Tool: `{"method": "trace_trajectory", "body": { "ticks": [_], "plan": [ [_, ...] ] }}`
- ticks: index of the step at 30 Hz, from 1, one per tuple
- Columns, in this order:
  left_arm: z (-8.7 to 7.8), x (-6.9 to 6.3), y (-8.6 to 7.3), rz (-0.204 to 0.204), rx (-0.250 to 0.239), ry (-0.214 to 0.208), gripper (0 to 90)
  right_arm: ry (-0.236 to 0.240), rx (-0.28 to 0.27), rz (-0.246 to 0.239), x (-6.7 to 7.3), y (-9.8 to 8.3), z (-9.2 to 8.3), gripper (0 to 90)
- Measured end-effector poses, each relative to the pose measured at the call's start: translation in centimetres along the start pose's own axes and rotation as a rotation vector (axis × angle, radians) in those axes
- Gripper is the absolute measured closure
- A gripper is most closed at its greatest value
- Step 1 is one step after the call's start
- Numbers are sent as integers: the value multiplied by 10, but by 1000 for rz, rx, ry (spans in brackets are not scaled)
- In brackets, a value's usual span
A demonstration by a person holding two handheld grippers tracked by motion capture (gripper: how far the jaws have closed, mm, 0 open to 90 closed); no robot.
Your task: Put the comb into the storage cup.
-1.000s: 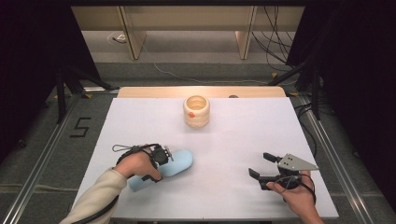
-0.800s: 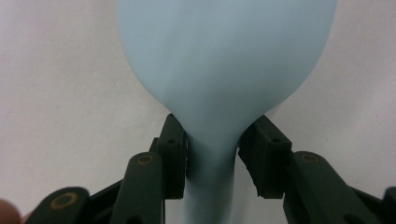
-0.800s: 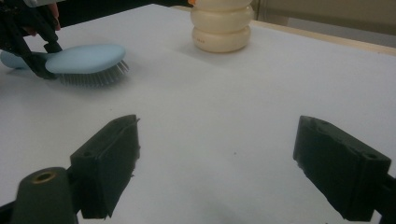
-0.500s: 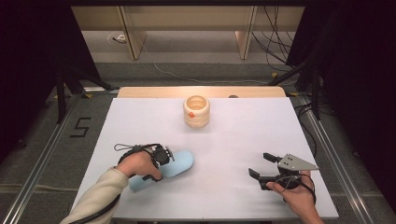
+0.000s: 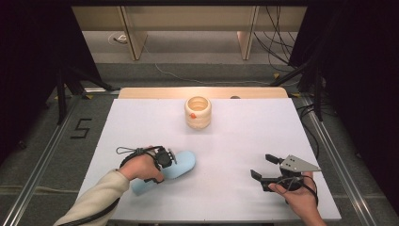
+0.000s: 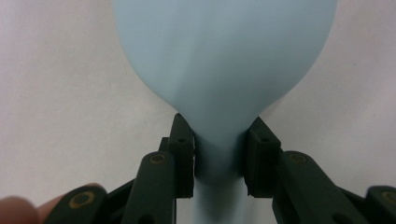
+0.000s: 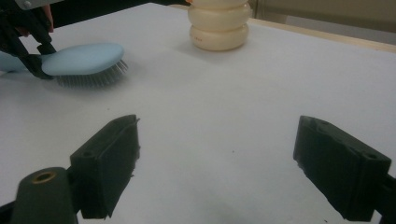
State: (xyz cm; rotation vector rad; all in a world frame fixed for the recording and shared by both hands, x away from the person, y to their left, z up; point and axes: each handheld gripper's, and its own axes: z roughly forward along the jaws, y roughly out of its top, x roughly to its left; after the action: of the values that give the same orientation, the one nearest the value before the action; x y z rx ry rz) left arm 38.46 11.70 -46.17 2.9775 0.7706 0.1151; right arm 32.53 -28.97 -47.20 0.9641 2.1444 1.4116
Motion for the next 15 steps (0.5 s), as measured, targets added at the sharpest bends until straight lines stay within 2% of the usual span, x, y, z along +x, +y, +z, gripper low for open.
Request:
{"method": "trace_trajectory", "body": {
  "ticks": [9, 11, 12, 15],
  "plan": [
    [0, 1, -2, 8, -14, -5, 690, -1, -1, 1, 0, 0, 0, 155],
    [0, 0, -2, 16, -12, -2, 691, -1, -2, 2, 0, 0, 0, 155],
    [0, 1, -3, 33, -23, -4, 691, -2, -2, 2, 0, 0, 0, 155],
    [0, 1, -4, 36, -34, -5, 692, -1, -1, 1, 0, 0, 0, 155]
  ]
}}
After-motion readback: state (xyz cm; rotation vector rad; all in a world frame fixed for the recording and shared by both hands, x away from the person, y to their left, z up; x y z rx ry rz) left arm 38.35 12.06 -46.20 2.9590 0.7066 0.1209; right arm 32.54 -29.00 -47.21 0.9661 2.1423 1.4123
